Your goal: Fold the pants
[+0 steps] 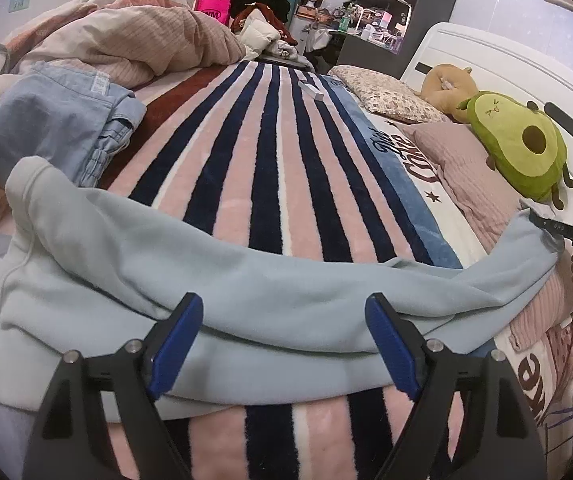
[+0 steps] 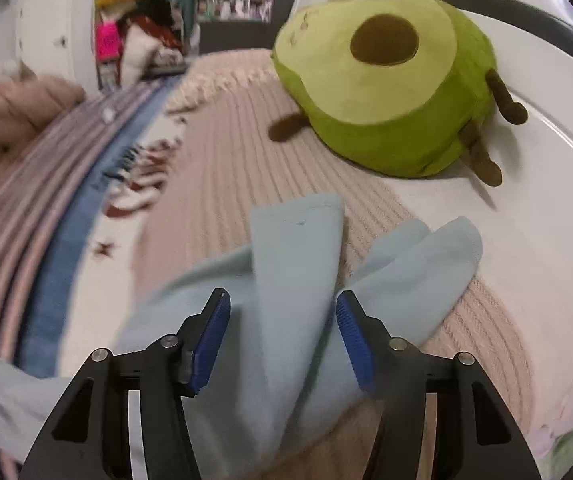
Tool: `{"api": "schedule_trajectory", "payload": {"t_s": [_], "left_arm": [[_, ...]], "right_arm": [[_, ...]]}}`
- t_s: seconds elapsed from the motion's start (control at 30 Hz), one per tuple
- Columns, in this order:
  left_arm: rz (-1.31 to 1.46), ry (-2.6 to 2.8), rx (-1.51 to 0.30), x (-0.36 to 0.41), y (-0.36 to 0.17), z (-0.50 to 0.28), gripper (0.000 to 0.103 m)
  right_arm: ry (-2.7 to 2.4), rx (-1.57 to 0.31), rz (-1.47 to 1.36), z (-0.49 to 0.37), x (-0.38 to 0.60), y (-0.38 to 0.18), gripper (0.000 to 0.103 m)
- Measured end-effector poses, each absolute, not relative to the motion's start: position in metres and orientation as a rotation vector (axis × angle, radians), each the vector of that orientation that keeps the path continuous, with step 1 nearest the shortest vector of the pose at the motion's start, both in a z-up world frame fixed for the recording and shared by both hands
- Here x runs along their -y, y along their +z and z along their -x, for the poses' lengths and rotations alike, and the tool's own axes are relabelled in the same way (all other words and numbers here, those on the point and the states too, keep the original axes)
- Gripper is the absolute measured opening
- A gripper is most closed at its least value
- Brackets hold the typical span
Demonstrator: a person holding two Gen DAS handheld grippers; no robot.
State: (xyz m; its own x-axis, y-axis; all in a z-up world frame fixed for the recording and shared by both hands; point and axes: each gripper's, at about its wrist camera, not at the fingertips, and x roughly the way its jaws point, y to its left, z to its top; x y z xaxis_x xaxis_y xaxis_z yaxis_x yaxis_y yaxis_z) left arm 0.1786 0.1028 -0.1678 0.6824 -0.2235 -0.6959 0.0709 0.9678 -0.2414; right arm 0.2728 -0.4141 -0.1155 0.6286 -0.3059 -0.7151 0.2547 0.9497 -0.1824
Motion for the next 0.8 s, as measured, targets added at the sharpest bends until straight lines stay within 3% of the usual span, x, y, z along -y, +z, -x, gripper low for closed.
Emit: {"api": "schedule_trajectory", "payload": {"t_s": [0.03, 0.07, 0.1, 0.33, 0.6, 0.63, 0.67, 0.73, 0.8], "left_arm": [[0.201, -0.165, -0.805, -0.103, -0.168, -0.178, 0.080], [0.202, -0.162, -0.806, -0.104, -0.168, -0.179, 0.080], [0.203, -0.160, -0.806, -0.105, -0.169, -0.179, 0.080], [0.223, -0.149, -0.809, -0.110, -0.172, -0.175, 0.080], [0.203, -0.130, -0.804, -0.113, -0.162, -0.180, 0.081], [0.200, -0.128, -0.799, -0.115, -0.158, -0.183, 0.082], [0.195, -0.127, -0.793, -0.116, -0.154, -0.186, 0.083], [0.190, -0.123, -0.786, -0.118, -0.149, -0.191, 0.083], [0.198, -0.109, -0.788, -0.123, -0.147, -0.195, 0.083]], "right_arm": [[-0.345, -0.824, 0.103, -0.274, 0.415, -0.117, 0.035], [-0.373, -0.813, 0.124, -0.274, 0.418, -0.116, 0.005], [-0.413, -0.797, 0.129, -0.271, 0.422, -0.113, 0.001], [-0.473, -0.610, -0.098, -0.202, 0.470, -0.079, 0.000], [-0.388, -0.609, -0.207, -0.165, 0.478, -0.070, 0.004], [-0.316, -0.610, -0.216, -0.166, 0.465, -0.068, 0.012], [-0.230, -0.613, -0.206, -0.168, 0.447, -0.066, 0.029], [-0.060, -0.635, -0.165, -0.173, 0.407, -0.067, 0.044], [0.152, -0.687, -0.130, -0.184, 0.360, -0.075, 0.045]]}}
